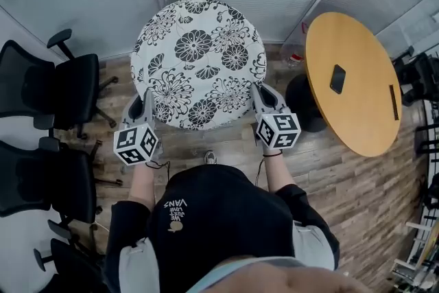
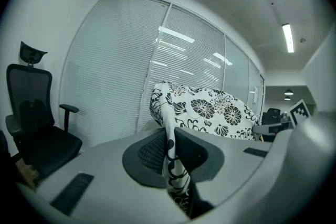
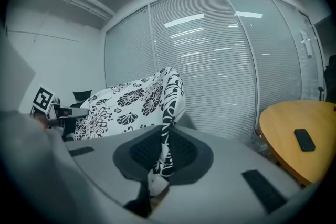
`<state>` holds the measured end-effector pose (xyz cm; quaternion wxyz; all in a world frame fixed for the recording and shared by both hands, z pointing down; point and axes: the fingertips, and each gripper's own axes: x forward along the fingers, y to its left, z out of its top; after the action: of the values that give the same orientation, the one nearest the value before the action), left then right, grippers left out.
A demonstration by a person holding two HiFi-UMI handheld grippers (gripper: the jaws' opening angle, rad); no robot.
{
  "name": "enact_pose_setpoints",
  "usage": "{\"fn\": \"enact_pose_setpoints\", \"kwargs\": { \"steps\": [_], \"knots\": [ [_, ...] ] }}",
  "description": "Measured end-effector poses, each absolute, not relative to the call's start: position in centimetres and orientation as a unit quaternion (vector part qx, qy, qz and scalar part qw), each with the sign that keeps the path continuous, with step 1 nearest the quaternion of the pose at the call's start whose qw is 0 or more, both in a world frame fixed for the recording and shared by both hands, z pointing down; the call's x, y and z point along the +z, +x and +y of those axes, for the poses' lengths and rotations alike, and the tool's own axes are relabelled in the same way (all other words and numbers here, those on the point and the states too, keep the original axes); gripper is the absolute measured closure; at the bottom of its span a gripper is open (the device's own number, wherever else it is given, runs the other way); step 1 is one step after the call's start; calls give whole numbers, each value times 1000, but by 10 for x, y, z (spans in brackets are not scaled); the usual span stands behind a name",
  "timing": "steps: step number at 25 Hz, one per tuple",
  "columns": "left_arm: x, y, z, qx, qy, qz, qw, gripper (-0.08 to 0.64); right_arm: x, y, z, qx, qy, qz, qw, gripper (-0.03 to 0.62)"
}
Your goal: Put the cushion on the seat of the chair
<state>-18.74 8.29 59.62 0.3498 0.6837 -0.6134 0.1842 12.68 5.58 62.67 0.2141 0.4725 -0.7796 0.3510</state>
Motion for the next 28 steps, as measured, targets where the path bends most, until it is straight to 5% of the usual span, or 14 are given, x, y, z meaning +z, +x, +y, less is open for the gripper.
{"fn": "enact_pose_setpoints", "kwargs": {
  "steps": [28],
  "knots": [
    [574, -180, 82, 210, 672, -626, 335, 515, 628, 128, 56, 376, 458, -783, 188, 557]
  ]
}}
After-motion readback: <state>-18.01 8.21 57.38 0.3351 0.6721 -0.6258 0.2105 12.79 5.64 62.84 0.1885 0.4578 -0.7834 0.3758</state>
